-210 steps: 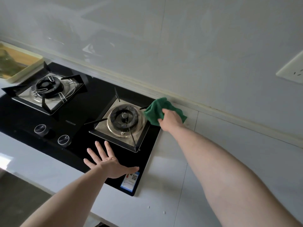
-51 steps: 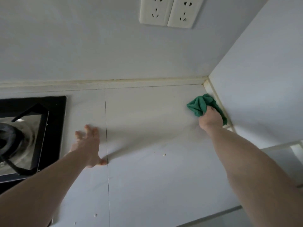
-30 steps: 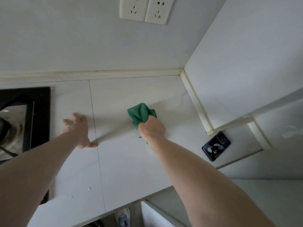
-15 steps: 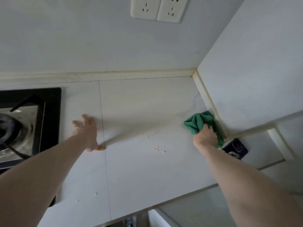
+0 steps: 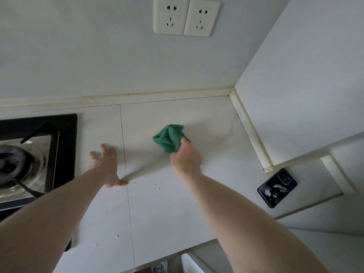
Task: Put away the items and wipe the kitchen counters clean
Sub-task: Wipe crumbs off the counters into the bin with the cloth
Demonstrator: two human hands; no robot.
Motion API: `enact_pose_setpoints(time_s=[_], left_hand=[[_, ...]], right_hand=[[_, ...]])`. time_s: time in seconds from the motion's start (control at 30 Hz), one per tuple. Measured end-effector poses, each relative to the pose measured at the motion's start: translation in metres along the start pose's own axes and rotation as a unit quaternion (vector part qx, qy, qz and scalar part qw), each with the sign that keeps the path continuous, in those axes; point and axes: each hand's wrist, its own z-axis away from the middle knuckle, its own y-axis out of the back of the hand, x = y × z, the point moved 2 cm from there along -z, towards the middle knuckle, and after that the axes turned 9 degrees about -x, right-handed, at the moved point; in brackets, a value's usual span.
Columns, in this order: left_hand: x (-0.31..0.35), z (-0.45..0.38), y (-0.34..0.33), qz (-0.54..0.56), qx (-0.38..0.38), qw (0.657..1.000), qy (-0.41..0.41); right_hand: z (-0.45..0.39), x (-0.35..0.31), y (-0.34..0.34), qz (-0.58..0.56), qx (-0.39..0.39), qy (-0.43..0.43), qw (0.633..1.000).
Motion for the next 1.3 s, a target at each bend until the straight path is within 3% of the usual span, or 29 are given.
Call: enact_pose_setpoints(time_s=[0.1,0.2,0.43,0.67,0.83,0.93,1.07,1.13,1.23,1.3], left_hand=[[0.0,-0.002,-0.001,0.003,-0.006,1.0,-0.003],[0.0,-0.001,-0.001,0.008,-0.009,1.0,-0.005],[-0.001,-0.001,-0.005,0.017,-0.01,1.0,-0.011],[0.001,-0.001,0.0,0.012,-0.022,1.0,-0.006],[0.0,-0.001,0.0,0.02,-0.021,1.0,-0.005],[0.001,0.001,0.001,0.03,-0.02,0.999,-0.007],[0.002,-0.001,0.002,0.032,-0.023,0.999,-0.006],[0.002,-0.002,0.0,0.036,-0.026,0.999,-0.007],[0.002,-0.003,-0.002,0.03,-0.022,0.999,-0.013],[0.002,-0.005,-0.002,0.038,-0.024,0.999,-0.014]], right_hand=[[-0.047,0.027,0.05,-0.008,0.066,-0.003,0.998],[-0.097,0.067,0.088,-0.003,0.084,-0.038,0.996],[-0.16,0.133,0.078,0.104,-0.003,-0.11,0.988],[-0.091,0.073,0.015,0.157,0.003,-0.06,0.986],[-0.025,0.023,-0.035,0.163,-0.057,0.091,0.981],[-0.023,0.017,-0.017,0.126,-0.038,0.155,0.979],[-0.081,0.017,0.043,0.044,0.091,0.112,0.989],[-0.121,0.021,0.07,0.03,0.115,0.078,0.99],[-0.173,0.032,0.092,0.038,0.101,0.036,0.993],[-0.2,0.04,0.088,0.076,0.047,0.005,0.996]])
